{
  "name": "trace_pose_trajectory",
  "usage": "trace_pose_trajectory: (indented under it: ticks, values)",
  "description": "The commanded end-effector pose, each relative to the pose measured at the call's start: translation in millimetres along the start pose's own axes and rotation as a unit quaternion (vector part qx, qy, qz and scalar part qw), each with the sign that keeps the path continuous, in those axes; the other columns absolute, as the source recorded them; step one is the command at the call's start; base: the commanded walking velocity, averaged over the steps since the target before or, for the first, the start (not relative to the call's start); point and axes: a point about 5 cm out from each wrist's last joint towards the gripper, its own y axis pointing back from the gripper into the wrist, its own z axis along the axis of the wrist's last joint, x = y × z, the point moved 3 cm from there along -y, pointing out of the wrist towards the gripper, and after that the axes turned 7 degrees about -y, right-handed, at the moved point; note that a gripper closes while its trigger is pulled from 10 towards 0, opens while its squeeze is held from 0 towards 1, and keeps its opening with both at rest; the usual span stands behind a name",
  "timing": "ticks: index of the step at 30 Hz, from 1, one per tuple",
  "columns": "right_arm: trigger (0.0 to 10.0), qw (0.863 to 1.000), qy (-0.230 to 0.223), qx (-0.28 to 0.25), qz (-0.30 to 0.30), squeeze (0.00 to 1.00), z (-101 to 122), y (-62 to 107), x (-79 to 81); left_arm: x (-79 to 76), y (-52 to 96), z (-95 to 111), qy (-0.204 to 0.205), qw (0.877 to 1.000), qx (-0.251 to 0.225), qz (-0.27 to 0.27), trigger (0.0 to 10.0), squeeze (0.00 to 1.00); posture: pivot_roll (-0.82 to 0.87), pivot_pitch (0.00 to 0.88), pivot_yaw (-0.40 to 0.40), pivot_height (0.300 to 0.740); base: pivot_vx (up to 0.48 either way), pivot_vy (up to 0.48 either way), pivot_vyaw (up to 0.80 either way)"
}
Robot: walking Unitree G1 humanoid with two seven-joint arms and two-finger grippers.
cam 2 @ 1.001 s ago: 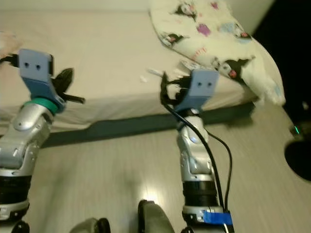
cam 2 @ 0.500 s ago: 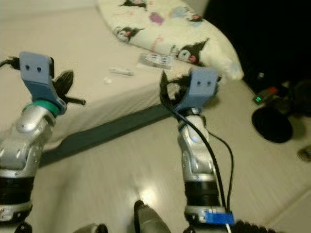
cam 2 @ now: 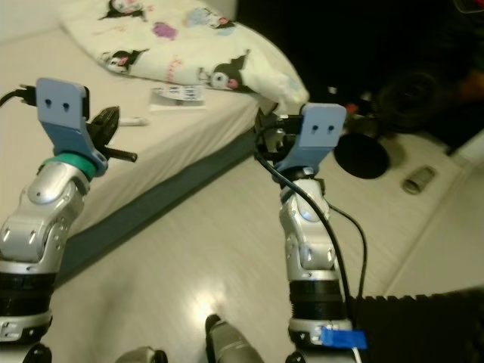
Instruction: Clean up the room
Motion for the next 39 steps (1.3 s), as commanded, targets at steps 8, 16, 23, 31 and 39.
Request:
trace_pose_trajectory:
  ticks: [8,16,23,31,39]
  values:
    - [10.0,1.0,-0.002,-0.003,0.001,0.0,-2.4,2.9,-0.3,-1.0,1.4,-6.6,-0.012,1.0,0.002,0.003,10.0,0.0,-0.01,0.106,-0.001,0.74,0.473,0.0,0.0]
    - [10.0,1.0,0.003,-0.004,0.003,0.0,-1.7,3.2,0.2,-1.7,0.8,-6.6,-0.013,1.0,0.001,0.002,10.0,0.0,-0.01,0.107,0.0,0.74,0.48,0.0,0.0]
    - [10.0,1.0,0.006,-0.002,0.002,0.0,-2.9,3.6,-0.6,-1.9,0.5,-6.7,-0.013,1.0,0.0,0.002,10.0,0.0,-0.01,0.109,0.001,0.74,0.48,0.0,0.0]
    - [10.0,1.0,0.01,0.0,0.003,0.0,-4.2,4.1,-0.6,-1.8,0.5,-7.1,-0.014,1.0,-0.001,0.002,10.0,0.0,-0.01,0.11,0.0,0.74,0.48,0.0,0.0]
    - [10.0,1.0,0.02,0.004,0.004,0.0,-6.3,4.6,-0.7,-2.9,1.4,-11.9,-0.02,1.0,0.008,-0.003,10.0,0.0,-0.01,0.11,0.002,0.74,0.262,0.0,0.34]
